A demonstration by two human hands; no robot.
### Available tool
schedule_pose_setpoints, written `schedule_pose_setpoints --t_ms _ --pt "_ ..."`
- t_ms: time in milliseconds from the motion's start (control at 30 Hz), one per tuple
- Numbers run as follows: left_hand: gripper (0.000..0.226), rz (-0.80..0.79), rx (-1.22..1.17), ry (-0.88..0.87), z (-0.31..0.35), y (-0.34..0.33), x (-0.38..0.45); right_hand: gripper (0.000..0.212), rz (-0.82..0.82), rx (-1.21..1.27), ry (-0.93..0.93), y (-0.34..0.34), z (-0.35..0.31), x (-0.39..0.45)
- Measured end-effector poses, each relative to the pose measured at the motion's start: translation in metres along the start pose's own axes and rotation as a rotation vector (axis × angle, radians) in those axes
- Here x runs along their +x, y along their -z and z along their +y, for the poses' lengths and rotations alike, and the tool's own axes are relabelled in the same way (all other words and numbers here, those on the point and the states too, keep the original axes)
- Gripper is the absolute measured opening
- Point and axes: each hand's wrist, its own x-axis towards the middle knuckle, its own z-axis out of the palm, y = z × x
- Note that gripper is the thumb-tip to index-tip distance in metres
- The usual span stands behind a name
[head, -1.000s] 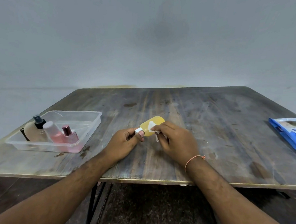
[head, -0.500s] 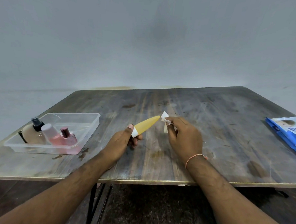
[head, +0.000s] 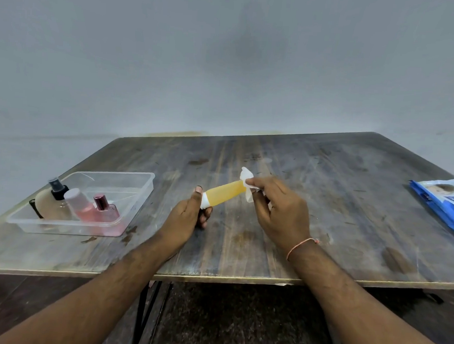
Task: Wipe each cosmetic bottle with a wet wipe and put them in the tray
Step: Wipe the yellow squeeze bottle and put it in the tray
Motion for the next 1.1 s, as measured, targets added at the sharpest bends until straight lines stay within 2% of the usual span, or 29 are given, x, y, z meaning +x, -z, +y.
schedule_pose_setpoints --t_ms 267,400,500,700,833,1100 --pt "0.068 -0.151 0.135 -0.028 0.003 0.002 -0.002 0.023 -0.164 0.0 0.182 -0.011 -0.004 -0.006" --pt "0.068 -0.115 0.134 -0.028 0.004 0.001 -0.005 0.022 -0.288 0.022 0.362 -0.017 -0.009 -0.011" --pt "0.068 -0.1 0.147 -0.039 0.003 0.001 -0.005 0.021 -0.285 -0.012 0.425 -0.015 -0.012 -0.01" --pt "0.064 -0.125 0.038 0.005 0.002 0.003 0.0 0.02 -0.147 -0.14 0.291 -0.014 -0.007 -0.008" --pt "0.066 -0.134 0.048 0.018 0.001 0.004 0.002 0.02 -0.103 -0.172 0.199 -0.011 -0.004 -0.006" --pt "0.064 -0.127 0.077 0.004 -0.005 0.002 0.003 0.021 -0.057 -0.118 -0.174 -0.009 0.009 -0.002"
